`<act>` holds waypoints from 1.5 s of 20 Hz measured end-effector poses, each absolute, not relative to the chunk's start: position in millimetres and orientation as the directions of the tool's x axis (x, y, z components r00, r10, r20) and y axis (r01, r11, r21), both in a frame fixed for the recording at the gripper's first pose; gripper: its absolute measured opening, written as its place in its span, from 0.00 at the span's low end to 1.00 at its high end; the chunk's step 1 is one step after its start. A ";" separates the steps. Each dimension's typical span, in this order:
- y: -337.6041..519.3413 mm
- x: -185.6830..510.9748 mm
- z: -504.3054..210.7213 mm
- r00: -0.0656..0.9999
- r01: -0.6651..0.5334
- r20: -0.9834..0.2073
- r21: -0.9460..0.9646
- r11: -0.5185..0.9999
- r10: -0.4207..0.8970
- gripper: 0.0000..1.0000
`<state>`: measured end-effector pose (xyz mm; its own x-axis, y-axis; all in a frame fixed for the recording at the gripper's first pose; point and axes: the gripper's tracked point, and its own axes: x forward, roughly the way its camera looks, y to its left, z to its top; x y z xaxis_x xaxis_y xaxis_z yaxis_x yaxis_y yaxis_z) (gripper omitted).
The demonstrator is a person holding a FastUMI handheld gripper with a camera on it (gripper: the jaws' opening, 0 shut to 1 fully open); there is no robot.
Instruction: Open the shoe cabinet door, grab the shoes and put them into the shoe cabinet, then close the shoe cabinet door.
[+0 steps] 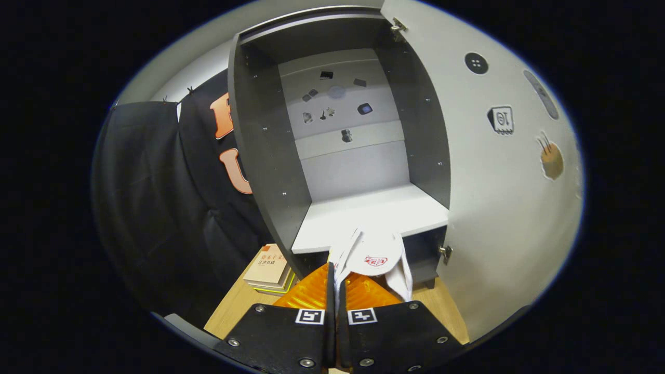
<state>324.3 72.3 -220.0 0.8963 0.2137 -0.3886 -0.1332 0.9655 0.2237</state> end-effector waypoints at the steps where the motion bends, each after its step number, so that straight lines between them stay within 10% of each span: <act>1: 74.8 336.5 -219.1 0.895 -0.138 -0.387 0.229 0.964 0.220 0.02; 30: 95.3 552.1 -273.5 0.818 -0.216 -0.480 0.257 0.942 0.318 0.02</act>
